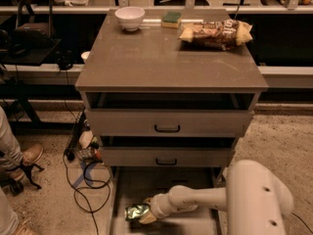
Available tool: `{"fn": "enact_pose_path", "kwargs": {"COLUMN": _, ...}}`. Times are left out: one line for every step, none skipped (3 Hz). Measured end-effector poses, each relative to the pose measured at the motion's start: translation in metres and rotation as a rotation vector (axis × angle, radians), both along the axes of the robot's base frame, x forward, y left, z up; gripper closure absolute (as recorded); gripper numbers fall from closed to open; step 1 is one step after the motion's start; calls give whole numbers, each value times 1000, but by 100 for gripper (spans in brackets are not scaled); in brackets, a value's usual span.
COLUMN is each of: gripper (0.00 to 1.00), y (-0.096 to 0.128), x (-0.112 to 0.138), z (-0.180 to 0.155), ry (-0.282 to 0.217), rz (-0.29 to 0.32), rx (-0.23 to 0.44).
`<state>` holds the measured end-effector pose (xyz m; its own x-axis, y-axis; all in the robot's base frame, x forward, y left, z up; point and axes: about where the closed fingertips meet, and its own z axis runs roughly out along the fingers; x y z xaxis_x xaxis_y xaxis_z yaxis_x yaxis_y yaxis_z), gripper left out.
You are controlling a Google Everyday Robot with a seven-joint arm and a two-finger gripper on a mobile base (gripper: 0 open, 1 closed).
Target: Pick green can from bottom drawer and place on counter
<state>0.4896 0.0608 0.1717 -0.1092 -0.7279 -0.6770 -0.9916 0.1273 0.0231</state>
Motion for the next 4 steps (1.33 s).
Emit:
{"fn": "enact_pose_path", "kwargs": {"gripper": 100, "y": -54, "x": 3, "z": 49, "ry": -13, "rz": -40, "rx": 28}}
{"fn": "enact_pose_path", "kwargs": {"gripper": 100, "y": -106, "x": 13, "z": 106, "ry": -65, "rz": -76, "rx": 14}}
{"fn": "enact_pose_path", "kwargs": {"gripper": 100, "y": -112, "x": 10, "z": 119, "ry": -69, "rz": -74, "rx": 28}}
{"fn": "enact_pose_path", "kwargs": {"gripper": 100, "y": -151, "x": 8, "z": 179, "ry": -121, "rz": -98, "rx": 51}}
